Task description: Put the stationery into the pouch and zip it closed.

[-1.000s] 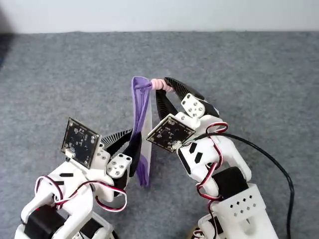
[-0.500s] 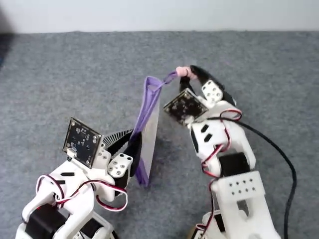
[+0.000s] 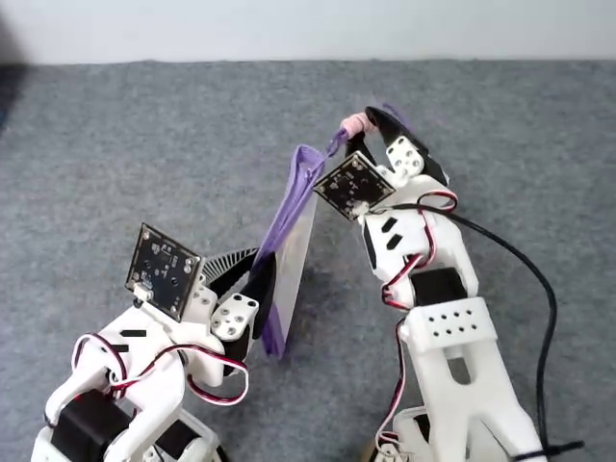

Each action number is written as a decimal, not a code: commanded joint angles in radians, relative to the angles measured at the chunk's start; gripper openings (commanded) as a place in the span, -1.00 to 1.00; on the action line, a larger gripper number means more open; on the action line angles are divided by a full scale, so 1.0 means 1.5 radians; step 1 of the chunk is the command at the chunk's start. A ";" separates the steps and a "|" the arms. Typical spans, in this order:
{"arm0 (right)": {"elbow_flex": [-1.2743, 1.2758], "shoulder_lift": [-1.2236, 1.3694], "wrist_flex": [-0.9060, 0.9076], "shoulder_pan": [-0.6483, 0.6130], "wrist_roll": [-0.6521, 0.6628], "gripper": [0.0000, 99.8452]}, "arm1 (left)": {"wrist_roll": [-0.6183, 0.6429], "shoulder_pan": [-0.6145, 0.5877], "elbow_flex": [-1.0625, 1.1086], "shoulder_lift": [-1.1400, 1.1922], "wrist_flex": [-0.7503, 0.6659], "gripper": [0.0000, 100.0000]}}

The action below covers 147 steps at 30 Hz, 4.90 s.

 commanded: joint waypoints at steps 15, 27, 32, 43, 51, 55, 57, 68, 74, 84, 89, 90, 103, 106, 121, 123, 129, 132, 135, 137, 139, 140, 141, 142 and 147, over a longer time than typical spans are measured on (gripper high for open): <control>-0.037 0.043 -0.084 0.118 0.019 -0.99 | -0.007 -0.004 0.004 0.005 0.046 -0.97; -0.035 -0.025 0.061 0.100 0.008 -0.98 | 0.026 -0.079 -0.027 0.010 0.041 -0.54; -0.035 -0.108 0.235 0.088 0.000 -0.89 | 0.026 -0.149 0.015 0.010 0.036 -0.54; -0.035 -0.336 0.550 -0.010 -0.071 -0.45 | 0.031 -0.268 0.107 0.011 -0.091 -0.54; -0.035 -0.489 0.709 -0.095 -0.132 -0.45 | 0.065 -0.349 0.122 0.011 -0.100 -0.54; -0.036 -0.522 0.750 -0.094 -0.170 -0.45 | 0.093 -0.366 0.121 0.011 -0.100 -0.54; -0.038 -0.534 0.764 -0.094 -0.188 -0.45 | 0.102 -0.366 0.121 0.010 -0.099 -0.54; -0.046 -0.588 0.862 -0.093 -0.384 -0.72 | 0.179 -0.367 0.027 0.005 -0.008 -0.54; -0.062 -0.612 0.879 -0.092 -0.432 -0.98 | 0.173 -0.458 0.018 0.005 -0.010 -0.54; -0.069 -0.628 0.903 -0.017 -0.459 -0.97 | 0.109 -0.546 -0.182 0.008 0.052 -0.54; -0.065 -0.628 0.906 -0.015 -0.481 -0.97 | 0.108 -0.546 -0.255 0.005 0.149 -0.54; -0.064 -0.628 0.906 -0.014 -0.487 -0.97 | 0.108 -0.546 -0.257 0.005 0.168 -0.54; -0.037 -0.628 0.955 -0.013 -0.551 -0.97 | 0.090 -0.477 -0.118 -0.186 0.211 -0.98; -0.009 -0.628 0.945 -0.013 -0.562 -0.97 | 0.089 -0.460 -0.011 -0.282 0.168 -0.98; 0.167 -0.785 0.943 0.123 -0.544 -0.97 | 0.061 -0.485 0.287 -0.338 0.011 -0.97; 0.193 -0.789 0.929 0.120 -0.539 -0.97 | 0.060 -0.484 0.310 -0.337 0.011 -0.97; 0.265 -0.792 0.908 0.119 -0.468 -0.97 | -0.002 -0.484 0.410 -0.337 -0.023 -0.97; 0.333 -0.792 0.904 0.124 -0.428 -0.97 | -0.003 -0.484 0.494 -0.337 -0.026 -0.97; 0.407 -0.793 0.899 0.124 -0.430 -0.97 | -0.003 -0.484 0.550 -0.337 -0.025 -0.97; 0.445 -0.793 0.890 0.124 -0.431 -0.97 | -0.005 -0.484 0.572 -0.337 -0.026 -0.97; 0.465 -0.793 0.877 0.124 -0.430 -0.97 | -0.006 -0.484 0.599 -0.338 -0.026 -0.97; 0.473 -0.793 0.877 0.124 -0.430 -0.97 | -0.006 -0.484 0.614 -0.338 -0.026 -0.97; 0.478 -0.793 0.878 0.124 -0.430 -0.97 | -0.007 -0.485 0.629 -0.338 -0.026 -0.97; 0.484 -0.793 0.880 0.124 -0.430 -0.97 | -0.007 -0.488 0.630 -0.338 -0.027 -0.97; 0.548 -0.793 0.882 0.125 -0.430 -0.97 | -0.007 -0.489 0.629 -0.338 -0.027 -0.97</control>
